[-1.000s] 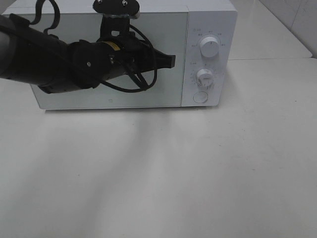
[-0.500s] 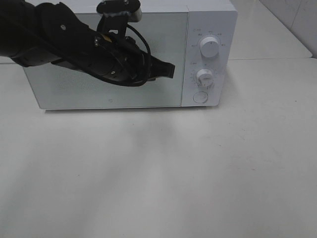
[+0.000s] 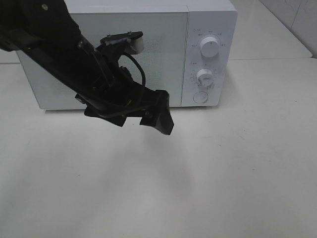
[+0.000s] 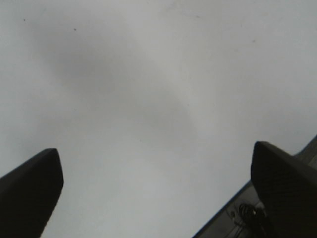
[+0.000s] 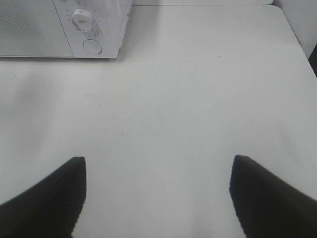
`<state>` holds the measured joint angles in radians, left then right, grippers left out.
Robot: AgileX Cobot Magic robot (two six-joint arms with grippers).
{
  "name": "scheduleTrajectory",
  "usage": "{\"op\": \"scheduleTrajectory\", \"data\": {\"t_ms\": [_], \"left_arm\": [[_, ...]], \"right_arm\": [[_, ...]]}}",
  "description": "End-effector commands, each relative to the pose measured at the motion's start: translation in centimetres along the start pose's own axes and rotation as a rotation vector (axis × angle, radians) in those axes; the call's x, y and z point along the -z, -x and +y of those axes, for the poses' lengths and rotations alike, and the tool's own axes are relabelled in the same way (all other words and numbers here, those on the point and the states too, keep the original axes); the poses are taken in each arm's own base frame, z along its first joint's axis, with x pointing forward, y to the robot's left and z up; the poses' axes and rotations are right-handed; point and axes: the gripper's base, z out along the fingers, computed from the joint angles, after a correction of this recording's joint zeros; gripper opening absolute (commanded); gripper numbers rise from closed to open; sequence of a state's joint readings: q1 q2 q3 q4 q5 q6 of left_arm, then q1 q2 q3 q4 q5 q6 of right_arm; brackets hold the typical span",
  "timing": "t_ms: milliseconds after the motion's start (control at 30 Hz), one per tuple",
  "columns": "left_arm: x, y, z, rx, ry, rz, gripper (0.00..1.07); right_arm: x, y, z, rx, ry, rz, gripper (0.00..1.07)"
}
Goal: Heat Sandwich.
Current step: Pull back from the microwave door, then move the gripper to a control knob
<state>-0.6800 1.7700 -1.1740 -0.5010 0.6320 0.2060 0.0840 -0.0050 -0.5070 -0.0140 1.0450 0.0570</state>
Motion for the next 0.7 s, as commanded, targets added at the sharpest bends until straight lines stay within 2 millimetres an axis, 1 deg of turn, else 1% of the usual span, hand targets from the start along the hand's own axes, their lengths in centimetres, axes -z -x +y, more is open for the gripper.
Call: {"op": "scheduleTrajectory", "data": {"t_ms": [33, 67, 100, 200, 233, 333, 367, 400, 433, 500, 533, 567, 633, 667, 700], "left_arm": [[1.1, -0.5, -0.3, -0.033, 0.001, 0.058, 1.04], [1.4, -0.8, -0.3, -0.046, 0.003, 0.090, 1.04], [2.1, -1.3, -0.3, -0.065, 0.008, 0.142, 1.04], [2.6, -1.8, -0.4, -0.062, 0.017, 0.192, 1.04], [3.4, -2.1, 0.0, -0.034, 0.038, 0.226, 1.04], [4.8, -2.4, 1.1, 0.005, 0.093, 0.255, 1.04], [4.8, -2.4, 1.1, 0.005, 0.093, 0.255, 1.04], [5.9, -2.5, 2.0, 0.045, 0.129, 0.267, 1.04], [6.5, -2.6, 2.5, 0.066, 0.136, 0.275, 1.04], [7.6, -2.8, 3.4, 0.094, 0.146, 0.291, 1.04], [7.6, -2.8, 3.4, 0.094, 0.146, 0.291, 1.04], [8.8, -2.9, 4.4, 0.111, 0.168, 0.285, 1.04], [10.0, -2.9, 5.5, 0.136, 0.196, 0.267, 1.04], [11.4, -3.0, 6.5, 0.162, 0.224, 0.238, 1.04], [11.4, -3.0, 6.5, 0.162, 0.224, 0.238, 1.04]], "right_arm": [[0.3, -0.2, 0.0, -0.004, -0.001, -0.034, 0.76], [0.3, -0.2, 0.0, -0.004, -0.001, -0.034, 0.76], [0.3, -0.2, 0.0, -0.004, -0.001, -0.034, 0.76], [0.3, -0.2, 0.0, -0.004, -0.001, -0.034, 0.76], [0.3, -0.2, 0.0, -0.004, -0.001, -0.034, 0.76], [0.3, -0.2, 0.0, -0.004, -0.001, -0.034, 0.76], [0.3, -0.2, 0.0, -0.004, -0.001, -0.034, 0.76], [0.3, -0.2, 0.0, -0.004, -0.001, -0.034, 0.76], [0.3, -0.2, 0.0, -0.004, -0.001, -0.034, 0.76], [0.3, -0.2, 0.0, -0.004, -0.001, -0.034, 0.76], [0.3, -0.2, 0.0, -0.004, -0.001, -0.034, 0.76], [0.3, -0.2, 0.0, -0.004, -0.001, -0.034, 0.76], [0.3, -0.2, 0.0, -0.004, -0.001, -0.034, 0.76], [0.3, -0.2, 0.0, -0.004, -0.001, -0.034, 0.76], [0.3, -0.2, 0.0, -0.004, -0.001, -0.034, 0.76]]}}
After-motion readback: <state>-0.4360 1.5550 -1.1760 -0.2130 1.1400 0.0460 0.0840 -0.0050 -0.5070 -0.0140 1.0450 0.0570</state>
